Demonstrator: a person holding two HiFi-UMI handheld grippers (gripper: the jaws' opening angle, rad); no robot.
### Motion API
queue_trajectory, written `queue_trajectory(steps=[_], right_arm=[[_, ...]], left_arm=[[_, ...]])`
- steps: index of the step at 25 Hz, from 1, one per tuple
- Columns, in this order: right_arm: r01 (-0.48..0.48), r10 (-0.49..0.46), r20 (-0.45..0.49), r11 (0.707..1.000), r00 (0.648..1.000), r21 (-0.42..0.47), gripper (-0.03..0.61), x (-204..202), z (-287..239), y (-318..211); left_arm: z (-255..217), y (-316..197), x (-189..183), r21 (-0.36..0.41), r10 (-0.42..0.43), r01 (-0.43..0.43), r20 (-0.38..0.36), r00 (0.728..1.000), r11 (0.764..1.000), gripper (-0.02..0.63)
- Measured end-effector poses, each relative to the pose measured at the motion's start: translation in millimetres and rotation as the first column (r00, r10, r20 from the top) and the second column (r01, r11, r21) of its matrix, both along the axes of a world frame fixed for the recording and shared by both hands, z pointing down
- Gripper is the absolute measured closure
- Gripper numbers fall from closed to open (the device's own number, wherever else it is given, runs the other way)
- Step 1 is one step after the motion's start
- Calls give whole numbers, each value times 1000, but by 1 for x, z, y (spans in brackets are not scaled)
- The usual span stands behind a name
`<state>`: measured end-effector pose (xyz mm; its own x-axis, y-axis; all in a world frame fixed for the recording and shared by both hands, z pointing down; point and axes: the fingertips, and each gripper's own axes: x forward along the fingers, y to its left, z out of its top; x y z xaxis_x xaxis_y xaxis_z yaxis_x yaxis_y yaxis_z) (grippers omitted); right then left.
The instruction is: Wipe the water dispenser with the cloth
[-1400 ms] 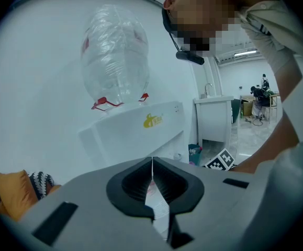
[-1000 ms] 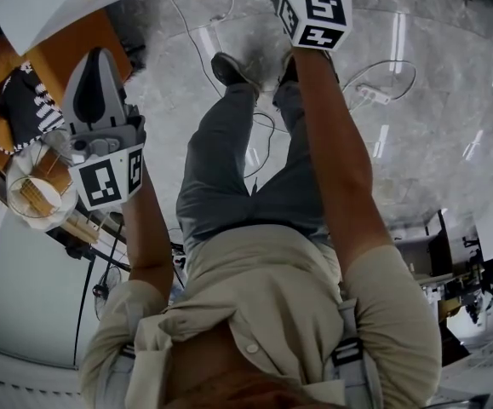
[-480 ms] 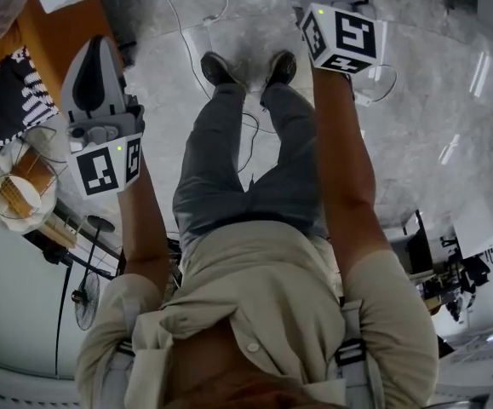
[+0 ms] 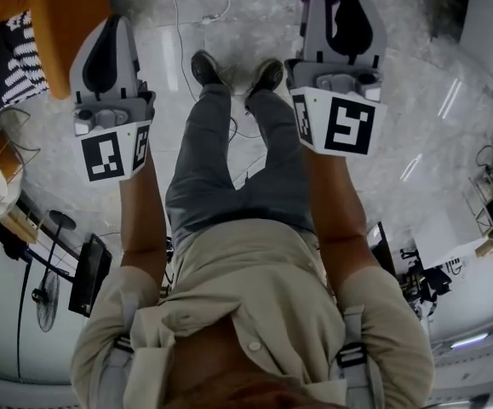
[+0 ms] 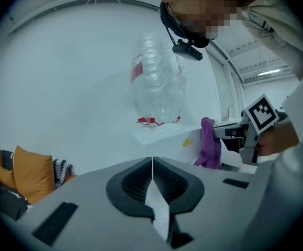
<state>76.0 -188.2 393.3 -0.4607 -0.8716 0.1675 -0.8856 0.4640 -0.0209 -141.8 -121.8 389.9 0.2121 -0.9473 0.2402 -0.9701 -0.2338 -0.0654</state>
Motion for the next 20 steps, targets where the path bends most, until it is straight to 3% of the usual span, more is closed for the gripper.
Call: queue_trajectory(steps=[5, 9, 14, 20], right_arm=[[106, -107, -2, 994, 994, -12, 502, -85, -3, 12], [171, -175, -73, 983, 982, -63, 502, -139, 21, 16], [138, -149, -81, 982, 985, -132, 502, -182, 63, 13], [90, -114, -110, 975, 987, -202, 502, -195, 139, 10]], left_arm=[[-8, 17, -39, 13, -41, 41, -12, 999, 999, 592], [-2, 35, -75, 13, -97, 97, -24, 995, 995, 592], [12, 56, -118, -1, -140, 140, -34, 990, 990, 592], [36, 66, -142, -16, -137, 137, -50, 989, 990, 592]])
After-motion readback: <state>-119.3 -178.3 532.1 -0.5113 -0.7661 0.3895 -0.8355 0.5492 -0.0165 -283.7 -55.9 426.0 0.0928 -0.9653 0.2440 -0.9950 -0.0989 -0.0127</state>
